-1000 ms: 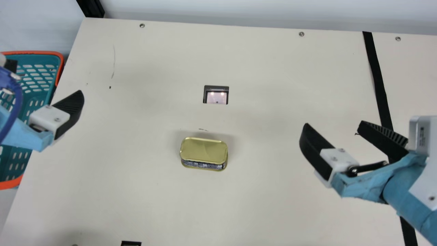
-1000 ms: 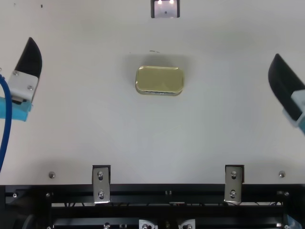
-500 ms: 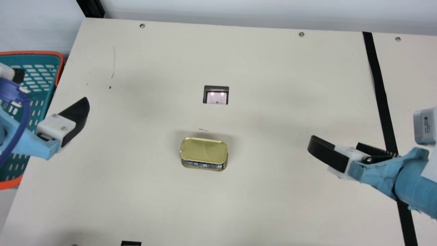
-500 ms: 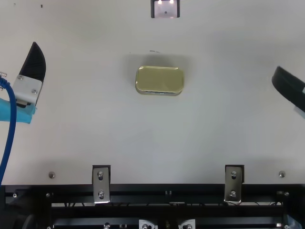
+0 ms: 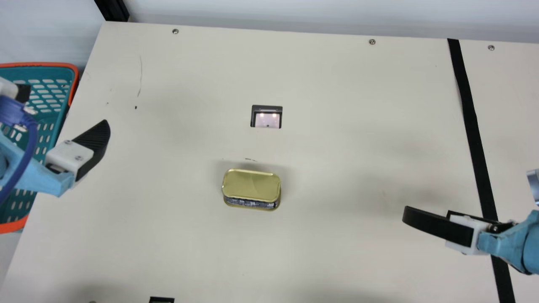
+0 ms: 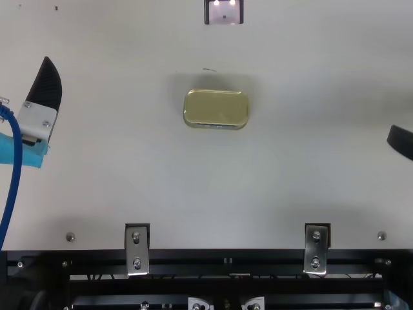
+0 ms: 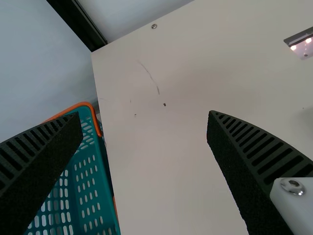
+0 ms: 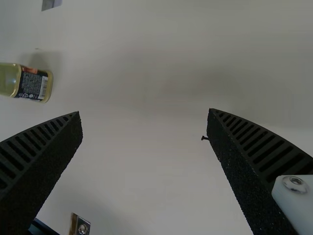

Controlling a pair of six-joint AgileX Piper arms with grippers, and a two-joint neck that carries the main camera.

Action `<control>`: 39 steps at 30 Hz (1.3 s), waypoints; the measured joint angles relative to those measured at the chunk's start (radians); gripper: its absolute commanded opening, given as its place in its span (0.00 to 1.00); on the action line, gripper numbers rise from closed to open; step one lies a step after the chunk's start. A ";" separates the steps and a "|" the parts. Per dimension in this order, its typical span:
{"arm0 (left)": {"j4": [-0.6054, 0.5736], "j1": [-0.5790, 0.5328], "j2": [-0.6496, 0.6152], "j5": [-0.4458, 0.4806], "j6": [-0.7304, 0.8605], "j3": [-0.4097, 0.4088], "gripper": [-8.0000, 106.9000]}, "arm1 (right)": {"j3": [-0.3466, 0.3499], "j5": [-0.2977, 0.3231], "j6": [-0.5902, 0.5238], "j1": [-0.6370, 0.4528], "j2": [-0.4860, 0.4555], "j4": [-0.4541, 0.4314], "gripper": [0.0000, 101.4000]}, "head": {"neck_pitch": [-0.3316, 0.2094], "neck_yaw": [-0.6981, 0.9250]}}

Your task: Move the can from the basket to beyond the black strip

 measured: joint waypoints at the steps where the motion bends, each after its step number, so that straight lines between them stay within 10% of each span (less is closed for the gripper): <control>1: 0.000 0.000 0.000 0.000 0.000 0.000 0.85 | 0.005 0.008 -0.034 -0.011 0.008 0.003 1.00 | 0.000 0.000; 14: 0.000 0.000 0.000 0.000 0.000 0.000 0.85 | 0.104 0.041 -0.384 0.054 -0.037 0.124 1.00 | 0.000 0.000; 39: 0.000 0.000 0.000 0.000 0.000 0.000 0.85 | 0.101 0.009 -0.352 0.152 -0.065 0.140 1.00 | 0.000 0.000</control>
